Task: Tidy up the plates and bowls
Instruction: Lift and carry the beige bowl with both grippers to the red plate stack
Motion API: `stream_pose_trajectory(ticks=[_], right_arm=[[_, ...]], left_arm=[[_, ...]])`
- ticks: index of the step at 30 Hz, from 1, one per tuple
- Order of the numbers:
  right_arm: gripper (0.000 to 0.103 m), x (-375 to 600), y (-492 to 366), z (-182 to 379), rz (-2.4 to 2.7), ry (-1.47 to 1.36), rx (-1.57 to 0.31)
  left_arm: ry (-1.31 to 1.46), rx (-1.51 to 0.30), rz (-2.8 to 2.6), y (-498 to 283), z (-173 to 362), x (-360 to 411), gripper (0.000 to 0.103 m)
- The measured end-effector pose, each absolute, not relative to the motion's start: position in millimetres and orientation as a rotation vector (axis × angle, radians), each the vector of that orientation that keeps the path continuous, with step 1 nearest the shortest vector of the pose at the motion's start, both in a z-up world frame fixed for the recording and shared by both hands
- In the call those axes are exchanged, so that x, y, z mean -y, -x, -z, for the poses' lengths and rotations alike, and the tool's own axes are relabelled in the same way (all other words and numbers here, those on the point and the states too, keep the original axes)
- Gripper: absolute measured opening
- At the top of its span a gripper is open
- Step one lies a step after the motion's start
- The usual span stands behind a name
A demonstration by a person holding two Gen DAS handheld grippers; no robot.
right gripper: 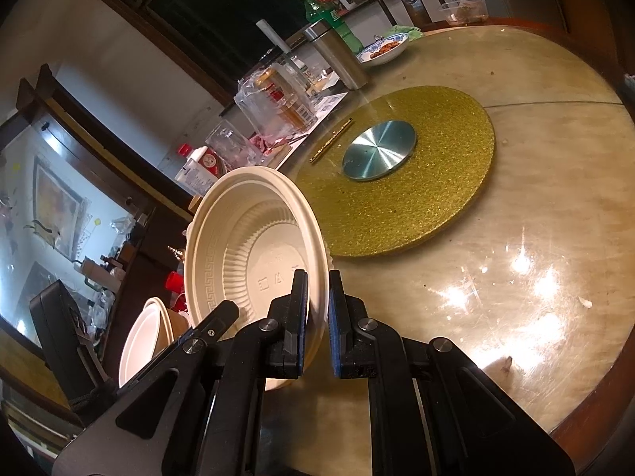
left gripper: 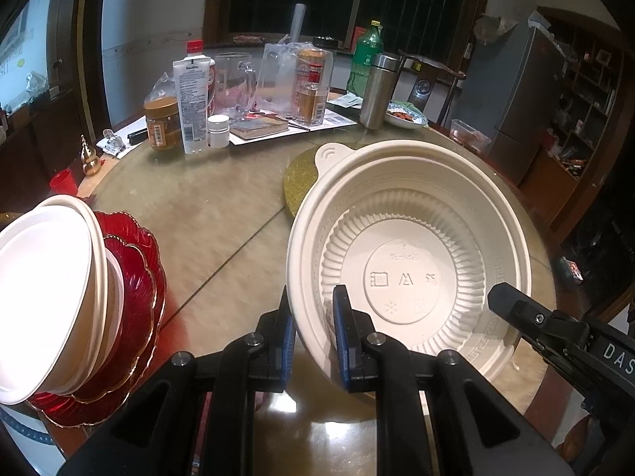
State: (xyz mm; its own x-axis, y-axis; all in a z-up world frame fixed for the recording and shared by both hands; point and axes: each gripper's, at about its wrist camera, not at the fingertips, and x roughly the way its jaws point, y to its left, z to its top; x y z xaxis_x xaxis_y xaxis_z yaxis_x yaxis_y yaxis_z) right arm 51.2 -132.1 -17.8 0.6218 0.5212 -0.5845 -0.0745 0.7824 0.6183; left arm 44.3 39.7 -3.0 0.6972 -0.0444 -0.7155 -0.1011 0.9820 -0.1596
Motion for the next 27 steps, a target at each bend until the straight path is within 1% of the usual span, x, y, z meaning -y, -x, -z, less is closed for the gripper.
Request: stream_pose_trajectory(ticks=[27], right_arm=[[0.009, 87, -62, 4, -0.504, -0.545, -0.829]], left_arm=[[0.219, -0.747, -0.135, -21, -17, -84, 0.016]])
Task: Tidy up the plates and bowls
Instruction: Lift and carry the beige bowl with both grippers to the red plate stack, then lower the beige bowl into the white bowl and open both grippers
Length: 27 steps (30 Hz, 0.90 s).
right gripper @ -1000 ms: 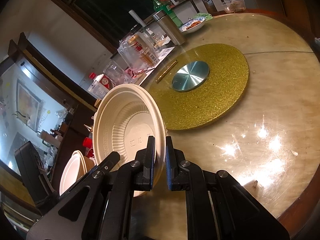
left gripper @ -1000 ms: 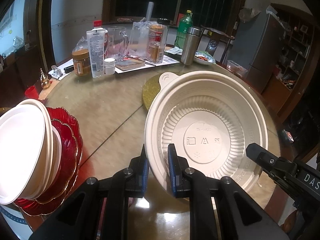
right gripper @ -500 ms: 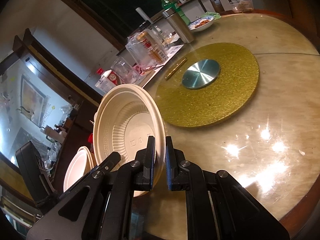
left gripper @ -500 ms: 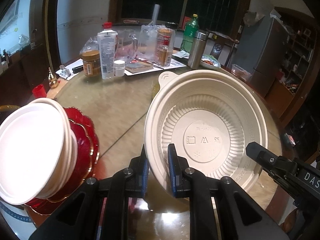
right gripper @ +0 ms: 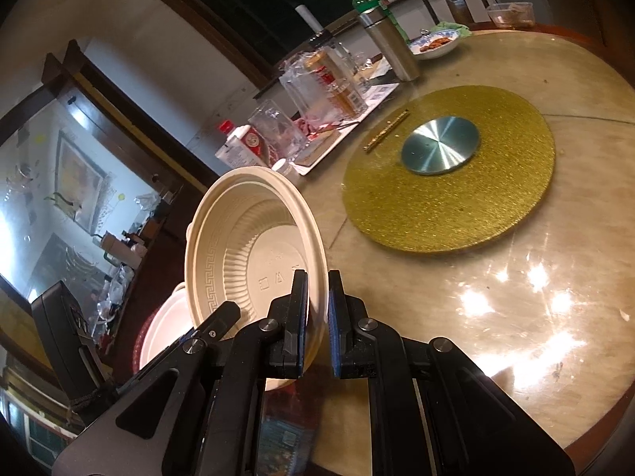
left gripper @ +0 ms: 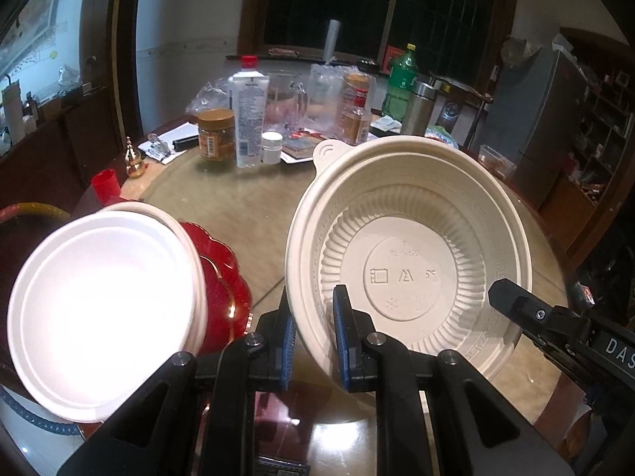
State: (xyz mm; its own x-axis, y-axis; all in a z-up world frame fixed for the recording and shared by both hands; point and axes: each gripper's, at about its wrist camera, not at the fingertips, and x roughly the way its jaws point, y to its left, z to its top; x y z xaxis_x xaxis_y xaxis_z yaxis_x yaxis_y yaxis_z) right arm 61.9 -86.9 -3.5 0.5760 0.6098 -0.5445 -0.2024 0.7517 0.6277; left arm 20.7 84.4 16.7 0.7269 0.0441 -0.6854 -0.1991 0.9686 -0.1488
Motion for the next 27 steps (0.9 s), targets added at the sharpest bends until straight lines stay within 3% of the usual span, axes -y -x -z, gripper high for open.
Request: stream_pose_trajectory(ticks=[27], right_arm=[[0.009, 25, -53, -37, -0.650, -0.459, -0.783]], left_arm=[[0.244, -0.654, -0.258, 10, -52, -134, 0.017]])
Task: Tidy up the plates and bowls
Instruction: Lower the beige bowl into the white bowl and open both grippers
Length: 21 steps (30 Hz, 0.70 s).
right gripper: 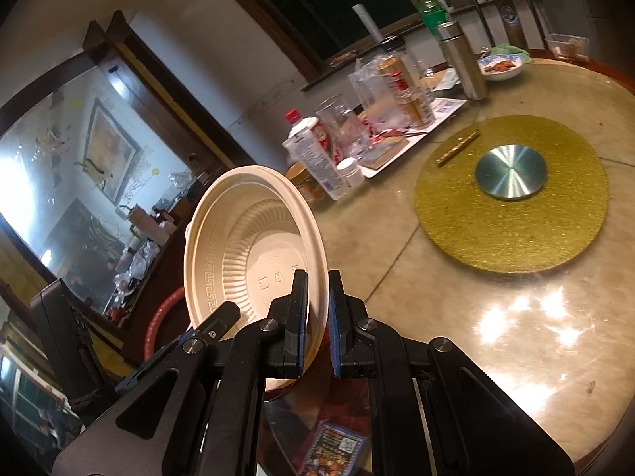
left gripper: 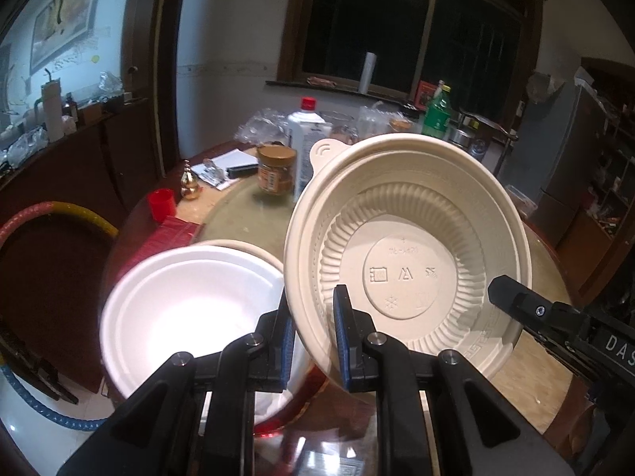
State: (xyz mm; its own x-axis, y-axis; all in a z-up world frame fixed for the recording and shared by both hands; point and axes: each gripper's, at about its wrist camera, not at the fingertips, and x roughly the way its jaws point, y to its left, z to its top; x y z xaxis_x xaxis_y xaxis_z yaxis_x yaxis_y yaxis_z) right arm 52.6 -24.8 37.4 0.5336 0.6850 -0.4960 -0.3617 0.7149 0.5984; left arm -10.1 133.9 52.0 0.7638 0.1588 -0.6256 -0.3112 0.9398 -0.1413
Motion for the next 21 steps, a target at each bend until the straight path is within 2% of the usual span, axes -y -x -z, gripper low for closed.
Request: stream_pose_trajectory(ticks=[21], right_arm=[[0.009, -69, -68, -25, -0.813, -0.383, -0.917]], left_arm=[[0.276, -0.700, -0.437, 29, -39, -197, 0.018]])
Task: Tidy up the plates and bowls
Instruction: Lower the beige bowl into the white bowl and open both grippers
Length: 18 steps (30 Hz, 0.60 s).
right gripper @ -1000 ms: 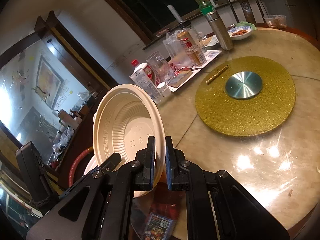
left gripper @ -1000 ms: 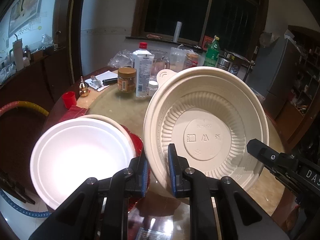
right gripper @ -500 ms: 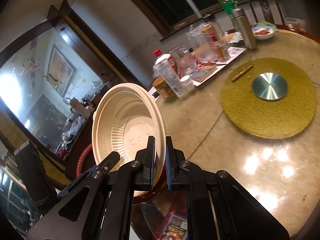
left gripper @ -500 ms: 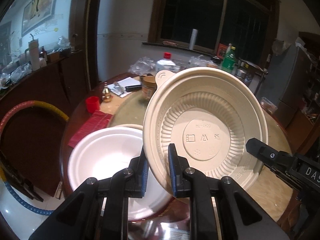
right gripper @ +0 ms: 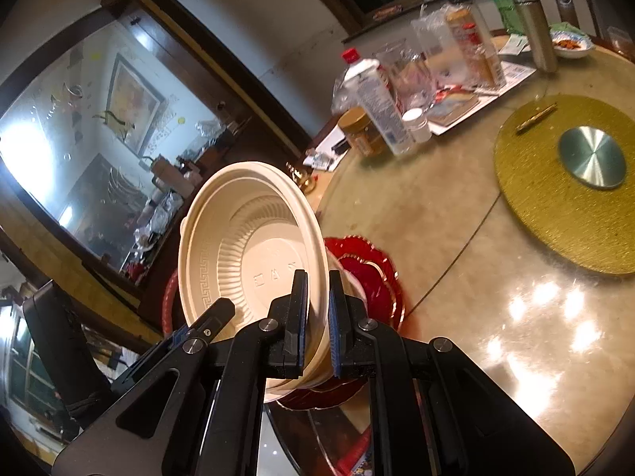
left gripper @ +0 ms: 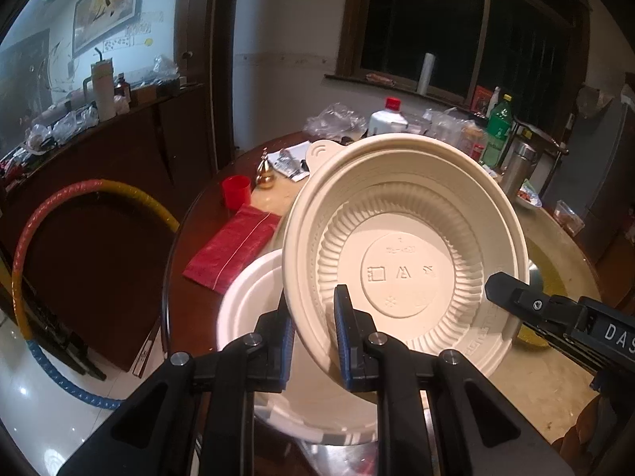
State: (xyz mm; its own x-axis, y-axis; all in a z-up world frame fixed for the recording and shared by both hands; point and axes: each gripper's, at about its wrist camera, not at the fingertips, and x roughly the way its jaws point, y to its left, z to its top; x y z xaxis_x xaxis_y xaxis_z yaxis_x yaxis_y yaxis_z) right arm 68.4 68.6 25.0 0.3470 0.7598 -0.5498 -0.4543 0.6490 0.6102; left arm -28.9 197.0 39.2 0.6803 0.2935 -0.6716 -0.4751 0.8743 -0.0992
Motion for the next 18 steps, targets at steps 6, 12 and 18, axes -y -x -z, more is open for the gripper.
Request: stream_pose_trajectory(ticks=[6, 12, 18], right_arm=[[0.009, -88, -70, -14, -0.829, -0.358, -0.981], [0.009, -101, -73, -4, -0.840, -0.328, -1.031], [0.010, -107, -70, -2, -0.844, -0.310, -1.047]], left_arm=[[0.271, -0.757, -0.453, 30, -27, -208, 0.019], [0.290, -0.806, -0.459, 33, -20, -215, 0.020], [0.300, -0.799, -0.455, 38, -21, -217, 0.023]])
